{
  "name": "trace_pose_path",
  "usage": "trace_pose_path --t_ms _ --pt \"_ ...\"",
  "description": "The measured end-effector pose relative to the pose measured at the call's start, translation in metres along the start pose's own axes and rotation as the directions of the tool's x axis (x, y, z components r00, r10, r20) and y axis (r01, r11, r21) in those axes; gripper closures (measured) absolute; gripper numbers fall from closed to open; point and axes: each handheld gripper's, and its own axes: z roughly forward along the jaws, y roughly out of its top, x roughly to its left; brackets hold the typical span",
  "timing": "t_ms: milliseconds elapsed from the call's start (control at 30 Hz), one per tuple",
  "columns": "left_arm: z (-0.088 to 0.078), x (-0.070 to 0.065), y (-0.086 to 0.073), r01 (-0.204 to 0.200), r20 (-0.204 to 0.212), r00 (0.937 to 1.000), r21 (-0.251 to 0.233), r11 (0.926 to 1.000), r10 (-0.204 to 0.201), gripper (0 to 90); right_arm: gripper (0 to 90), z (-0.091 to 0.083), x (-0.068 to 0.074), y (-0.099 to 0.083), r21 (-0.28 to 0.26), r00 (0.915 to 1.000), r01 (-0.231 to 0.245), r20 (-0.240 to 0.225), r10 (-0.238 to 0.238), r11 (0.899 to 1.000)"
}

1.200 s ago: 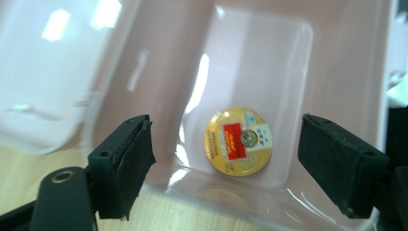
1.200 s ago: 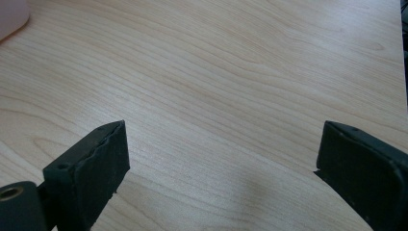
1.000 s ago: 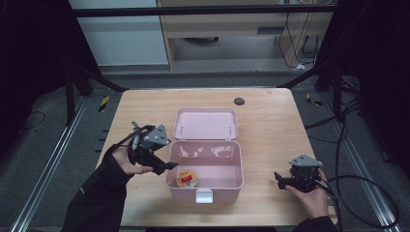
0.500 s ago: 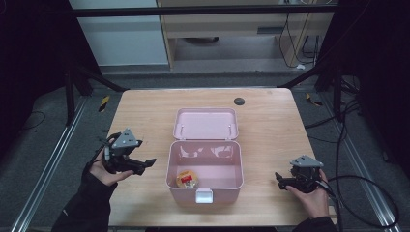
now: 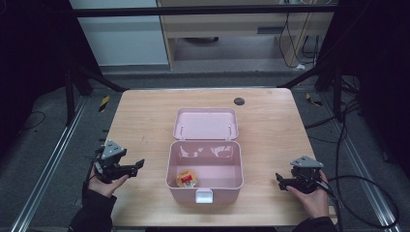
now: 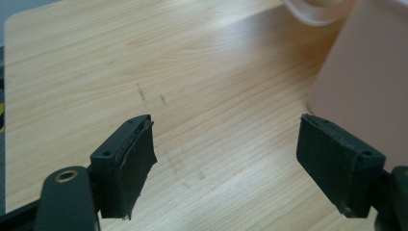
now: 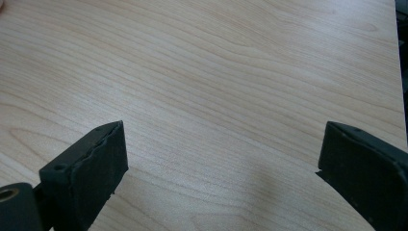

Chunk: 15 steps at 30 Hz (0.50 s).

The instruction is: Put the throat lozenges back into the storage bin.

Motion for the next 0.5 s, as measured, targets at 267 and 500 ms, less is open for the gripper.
trace_pose_path --t_ms 267,500 --pt "0.008 0.012 -0.023 0.119 -0.084 0.9892 -0.013 0.9928 -0.120 19.5 3.5 0.001 -0.002 -0.002 0.003 0.9999 -0.014 0.006 0.014 1.000" --pt "0.016 0.023 -0.040 0.154 -0.128 0.9805 0.024 0.9878 -0.150 18.1 3.4 0.003 -0.002 -0.004 0.015 0.9998 -0.016 0.011 0.016 1.000"
